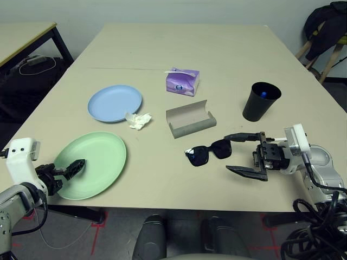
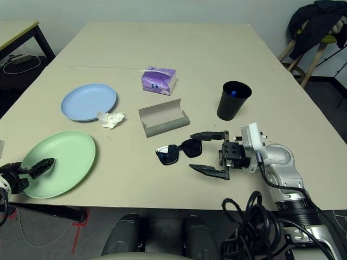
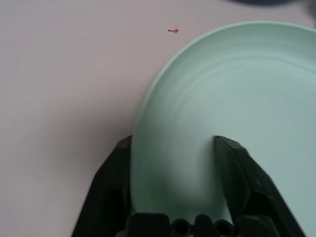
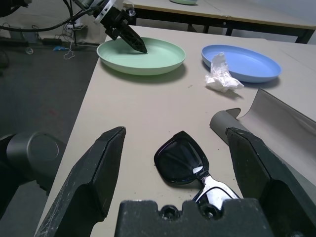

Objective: Organize and tidy the items on the table.

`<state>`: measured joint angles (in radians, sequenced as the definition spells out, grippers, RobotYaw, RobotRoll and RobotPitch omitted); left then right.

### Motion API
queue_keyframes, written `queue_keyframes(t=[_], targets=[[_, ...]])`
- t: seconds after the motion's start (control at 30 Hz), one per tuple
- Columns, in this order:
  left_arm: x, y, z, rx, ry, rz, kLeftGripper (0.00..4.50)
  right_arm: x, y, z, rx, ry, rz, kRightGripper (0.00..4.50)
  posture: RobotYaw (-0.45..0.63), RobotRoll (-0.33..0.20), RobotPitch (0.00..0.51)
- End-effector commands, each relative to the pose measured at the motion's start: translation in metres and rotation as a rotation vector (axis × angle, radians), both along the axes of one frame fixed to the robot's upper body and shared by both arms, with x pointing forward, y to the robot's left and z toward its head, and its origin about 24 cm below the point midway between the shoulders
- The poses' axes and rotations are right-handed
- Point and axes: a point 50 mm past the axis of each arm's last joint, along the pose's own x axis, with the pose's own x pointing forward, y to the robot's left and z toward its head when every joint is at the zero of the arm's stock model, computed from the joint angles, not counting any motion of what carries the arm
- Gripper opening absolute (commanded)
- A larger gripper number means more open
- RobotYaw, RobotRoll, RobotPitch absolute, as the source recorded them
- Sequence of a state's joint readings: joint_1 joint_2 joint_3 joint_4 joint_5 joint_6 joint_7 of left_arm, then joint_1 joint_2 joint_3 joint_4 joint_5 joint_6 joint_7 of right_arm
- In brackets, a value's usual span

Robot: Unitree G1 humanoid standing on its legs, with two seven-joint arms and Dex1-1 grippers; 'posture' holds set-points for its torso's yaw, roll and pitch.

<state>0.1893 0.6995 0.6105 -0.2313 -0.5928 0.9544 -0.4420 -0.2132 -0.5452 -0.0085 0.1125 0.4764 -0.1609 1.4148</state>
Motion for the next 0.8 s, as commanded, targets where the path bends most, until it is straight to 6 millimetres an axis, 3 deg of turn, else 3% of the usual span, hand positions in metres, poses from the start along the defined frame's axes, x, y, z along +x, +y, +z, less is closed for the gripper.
queue_keyframes(t=[0.03, 0.13, 0.2, 0.8], targets=[[0.000, -0.005, -0.004, 0.001, 0.026, -0.040, 1.70, -0.002, 0.000, 0.001, -0.004, -0.004, -0.034, 4.50, 0.15, 0.000, 0.084], [0.002, -0.005, -0.002, 0.005, 0.021, -0.049, 0.54, -0.004, 0.000, -0.001, -0.011, 0.007, -0.048, 4.50, 0.15, 0.000, 0.084], [0.003, -0.004, 0.000, 0.008, 0.016, -0.056, 0.01, -0.005, 0.000, -0.002, -0.013, 0.007, -0.051, 4.50, 0.15, 0.000, 0.084], [0.020, -0.006, 0.046, -0.026, -0.119, -0.130, 0.01, -0.008, 0.002, -0.007, -0.012, 0.021, -0.091, 4.50, 0.15, 0.000, 0.084]])
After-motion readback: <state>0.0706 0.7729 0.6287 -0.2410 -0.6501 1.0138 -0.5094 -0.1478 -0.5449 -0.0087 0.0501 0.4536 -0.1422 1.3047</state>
